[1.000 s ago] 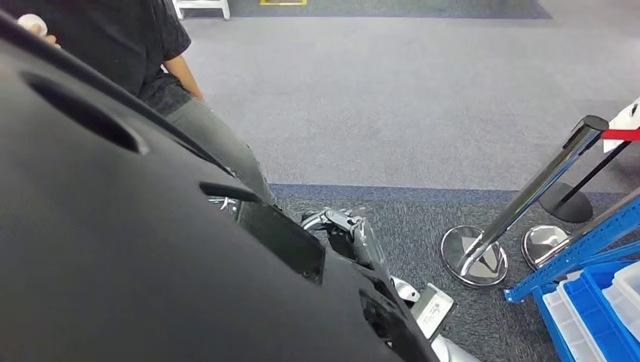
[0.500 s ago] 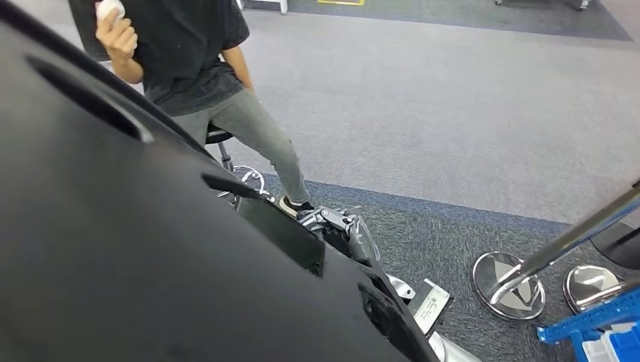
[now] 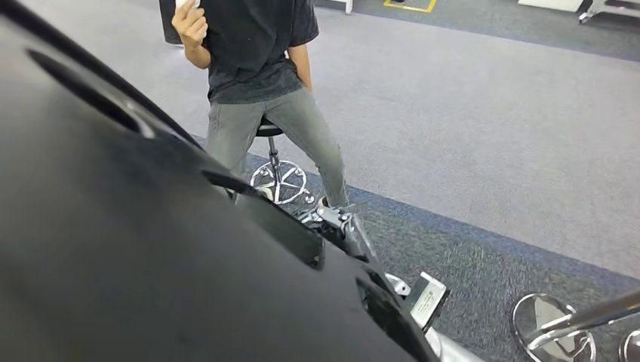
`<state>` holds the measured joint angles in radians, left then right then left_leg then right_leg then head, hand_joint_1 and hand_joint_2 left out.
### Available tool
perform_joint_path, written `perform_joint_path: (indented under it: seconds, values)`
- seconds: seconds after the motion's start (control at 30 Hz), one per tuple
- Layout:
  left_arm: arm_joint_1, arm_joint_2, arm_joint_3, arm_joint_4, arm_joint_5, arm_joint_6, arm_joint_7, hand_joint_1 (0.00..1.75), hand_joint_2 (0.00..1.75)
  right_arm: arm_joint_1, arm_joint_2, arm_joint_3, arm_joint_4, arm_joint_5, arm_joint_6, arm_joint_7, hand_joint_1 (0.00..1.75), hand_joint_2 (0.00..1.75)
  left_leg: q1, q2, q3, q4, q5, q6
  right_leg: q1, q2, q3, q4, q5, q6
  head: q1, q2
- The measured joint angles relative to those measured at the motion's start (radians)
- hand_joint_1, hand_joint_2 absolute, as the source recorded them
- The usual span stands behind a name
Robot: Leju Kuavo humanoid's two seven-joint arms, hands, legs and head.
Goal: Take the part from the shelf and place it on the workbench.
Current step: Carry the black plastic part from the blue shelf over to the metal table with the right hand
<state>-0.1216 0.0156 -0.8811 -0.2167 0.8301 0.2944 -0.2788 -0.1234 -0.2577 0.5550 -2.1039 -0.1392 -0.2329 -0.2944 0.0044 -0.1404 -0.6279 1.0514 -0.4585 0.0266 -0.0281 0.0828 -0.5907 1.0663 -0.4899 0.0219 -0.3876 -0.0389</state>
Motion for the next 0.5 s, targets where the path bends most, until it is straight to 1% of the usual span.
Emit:
perform_joint_path:
  seconds: [0.03, 0.07, 0.1, 0.13, 0.17, 0.2, 0.23, 0.27, 0.3, 0.33, 0.37, 0.4, 0.43, 0.47, 0.5]
  values:
    - [0.003, 0.001, 0.000, 0.000, 0.000, 0.001, 0.000, 0.00, 1.75, -0.001, 0.000, 0.000, 0.000, -0.002, 0.000, -0.001, 1.75, 1.75, 0.002, -0.010, -0.003, -0.003, 0.002, -0.006, -0.001, -0.013, 0.002, -0.002, 0.002, -0.007, -0.002, 0.000]
    - [0.006, 0.000, 0.000, 0.000, 0.000, 0.001, 0.000, 0.00, 1.75, -0.001, 0.000, 0.000, 0.000, -0.002, 0.000, -0.001, 1.75, 1.75, 0.002, -0.001, -0.006, 0.001, 0.000, -0.011, -0.001, -0.025, 0.006, -0.007, 0.003, -0.014, -0.004, 0.000]
    - [0.007, 0.000, 0.000, 0.000, 0.000, 0.001, 0.000, 0.00, 1.75, -0.002, 0.001, 0.000, 0.000, -0.003, 0.001, -0.002, 1.75, 1.75, 0.001, 0.023, -0.015, 0.018, -0.009, -0.015, -0.002, -0.039, 0.012, -0.013, 0.005, -0.020, -0.007, -0.001]
    - [0.006, 0.000, 0.000, 0.000, 0.000, 0.001, 0.000, 0.00, 1.75, -0.002, 0.001, 0.000, 0.000, -0.003, 0.001, -0.002, 1.75, 1.75, 0.001, 0.056, -0.033, 0.054, -0.028, -0.019, -0.002, -0.054, 0.018, -0.019, 0.005, -0.025, -0.009, -0.001]
    - [0.005, -0.001, 0.000, 0.000, 0.000, 0.001, 0.000, 0.00, 1.75, -0.002, 0.001, 0.000, 0.000, -0.003, 0.001, -0.002, 1.75, 1.75, 0.000, 0.093, -0.060, 0.107, -0.054, -0.023, 0.002, -0.069, 0.023, -0.022, 0.004, -0.030, -0.011, -0.001]
    - [0.002, -0.002, 0.000, 0.000, -0.001, 0.001, 0.001, 0.00, 1.75, -0.002, 0.002, 0.000, 0.000, -0.003, 0.001, -0.003, 1.75, 1.75, 0.002, 0.116, -0.094, 0.170, -0.082, -0.026, 0.005, -0.085, 0.027, -0.024, 0.002, -0.033, -0.012, -0.001]
    - [0.000, -0.002, 0.000, 0.000, -0.001, 0.000, 0.002, 0.00, 1.75, -0.001, 0.002, 0.000, 0.000, -0.003, 0.001, -0.003, 1.75, 1.75, 0.004, 0.126, -0.125, 0.225, -0.100, -0.029, 0.008, -0.101, 0.029, -0.024, -0.001, -0.036, -0.012, -0.002]
    - [0.001, -0.002, 0.000, 0.000, -0.002, -0.001, 0.003, 0.00, 1.75, -0.001, 0.002, 0.000, 0.000, -0.003, 0.001, -0.003, 1.75, 1.75, 0.006, 0.132, -0.143, 0.253, -0.102, -0.030, 0.010, -0.116, 0.031, -0.024, -0.004, -0.037, -0.012, -0.002]
    - [0.002, -0.002, 0.000, 0.000, -0.002, -0.003, 0.004, 0.00, 1.75, 0.000, 0.002, 0.000, 0.000, -0.003, 0.000, -0.003, 1.75, 1.75, 0.006, 0.134, -0.142, 0.246, -0.086, -0.030, 0.011, -0.129, 0.035, -0.024, -0.008, -0.037, -0.012, -0.002]
    - [0.005, -0.002, 0.000, 0.000, -0.003, -0.005, 0.006, 0.00, 1.75, 0.000, 0.002, 0.000, 0.000, -0.003, 0.000, -0.003, 1.75, 1.75, 0.006, 0.139, -0.119, 0.200, -0.053, -0.028, 0.011, -0.141, 0.040, -0.024, -0.012, -0.036, -0.012, -0.001]
    - [0.006, -0.002, 0.000, 0.000, -0.004, -0.009, 0.008, 0.00, 1.75, 0.001, 0.002, 0.000, 0.000, -0.003, -0.001, -0.003, 1.75, 1.75, 0.005, 0.156, -0.083, 0.129, -0.019, -0.025, 0.012, -0.152, 0.045, -0.024, -0.016, -0.033, -0.012, -0.001]
    - [0.006, -0.002, 0.000, 0.000, -0.005, -0.013, 0.010, 0.00, 1.75, 0.003, 0.002, 0.000, 0.000, -0.003, -0.001, -0.003, 1.75, 1.75, 0.000, 0.175, -0.049, 0.066, 0.004, -0.021, 0.015, -0.162, 0.050, -0.024, -0.021, -0.030, -0.013, -0.001]
    - [0.005, -0.002, 0.000, 0.000, -0.007, -0.018, 0.012, 0.00, 1.75, 0.004, 0.002, 0.000, 0.000, -0.003, -0.002, -0.003, 1.75, 1.75, -0.005, 0.191, -0.025, 0.019, 0.017, -0.015, 0.017, -0.170, 0.054, -0.024, -0.025, -0.025, -0.013, -0.001]
    - [0.004, -0.002, 0.000, 0.000, -0.009, -0.023, 0.014, 0.00, 1.75, 0.005, 0.002, 0.000, -0.001, -0.002, -0.004, -0.003, 1.75, 1.75, -0.011, 0.201, -0.014, -0.003, 0.018, -0.008, 0.018, -0.178, 0.057, -0.026, -0.028, -0.020, -0.013, -0.001]
    - [0.003, -0.003, -0.001, 0.000, -0.011, -0.027, 0.016, 0.00, 1.75, 0.007, 0.002, 0.000, -0.001, 0.000, -0.006, -0.003, 1.75, 1.75, -0.016, 0.196, -0.013, -0.005, 0.015, -0.003, 0.019, -0.186, 0.060, -0.028, -0.030, -0.015, -0.013, -0.001]
